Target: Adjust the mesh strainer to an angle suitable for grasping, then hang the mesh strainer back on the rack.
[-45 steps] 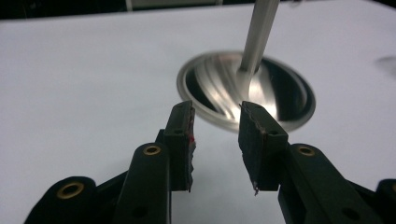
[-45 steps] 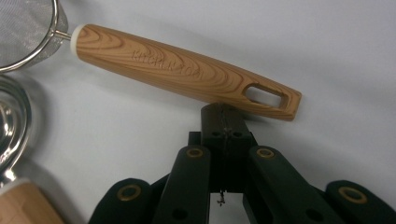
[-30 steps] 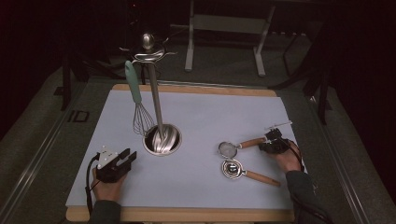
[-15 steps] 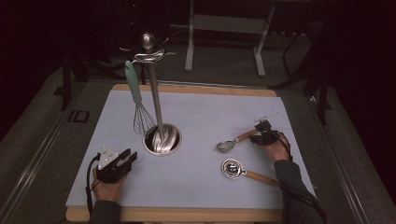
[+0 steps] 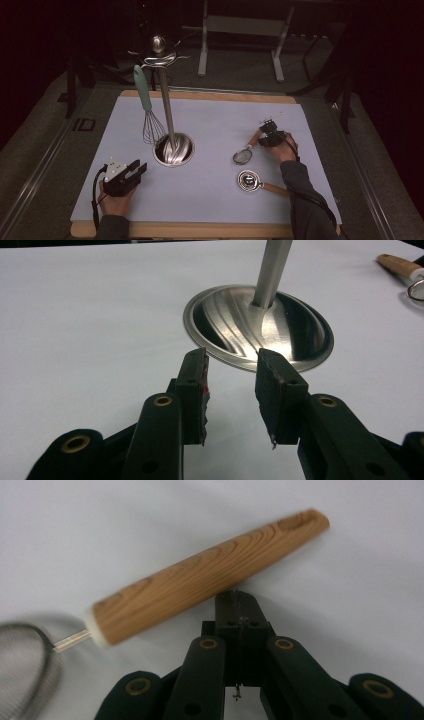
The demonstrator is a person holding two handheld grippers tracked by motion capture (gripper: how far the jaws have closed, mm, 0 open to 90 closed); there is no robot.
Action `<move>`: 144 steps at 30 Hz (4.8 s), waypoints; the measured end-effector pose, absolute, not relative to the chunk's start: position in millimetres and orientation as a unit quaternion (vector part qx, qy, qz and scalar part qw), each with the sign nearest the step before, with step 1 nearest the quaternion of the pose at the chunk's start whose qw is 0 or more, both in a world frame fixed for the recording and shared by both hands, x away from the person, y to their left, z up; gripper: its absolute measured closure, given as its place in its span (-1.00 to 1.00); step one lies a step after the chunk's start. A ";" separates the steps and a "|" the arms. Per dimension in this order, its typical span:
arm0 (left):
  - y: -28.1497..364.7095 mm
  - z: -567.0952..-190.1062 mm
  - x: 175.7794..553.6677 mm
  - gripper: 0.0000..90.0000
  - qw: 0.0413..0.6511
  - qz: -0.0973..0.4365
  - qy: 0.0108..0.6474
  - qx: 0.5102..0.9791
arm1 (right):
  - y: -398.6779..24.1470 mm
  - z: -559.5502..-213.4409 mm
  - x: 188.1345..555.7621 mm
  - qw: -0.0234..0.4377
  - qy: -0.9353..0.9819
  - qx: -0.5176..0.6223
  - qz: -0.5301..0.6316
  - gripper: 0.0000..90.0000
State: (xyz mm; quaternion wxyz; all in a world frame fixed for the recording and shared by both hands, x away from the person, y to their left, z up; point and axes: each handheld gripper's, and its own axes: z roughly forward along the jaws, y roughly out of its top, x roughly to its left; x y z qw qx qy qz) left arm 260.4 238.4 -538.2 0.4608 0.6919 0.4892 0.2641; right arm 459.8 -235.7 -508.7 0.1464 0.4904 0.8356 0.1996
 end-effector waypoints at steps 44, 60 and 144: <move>238.5 -538.4 258.6 0.46 0.464 0.266 0.487 0.690 | -179.5 -490.2 473.5 0.101 0.839 0.468 0.259 0.63; 238.1 -538.3 258.0 0.46 0.464 0.265 0.489 0.690 | -183.0 -486.7 474.6 0.073 0.825 0.489 0.274 0.51; 235.4 -538.6 259.2 0.45 0.451 0.265 0.488 0.699 | -138.0 -448.8 413.8 0.067 0.877 0.343 0.330 0.57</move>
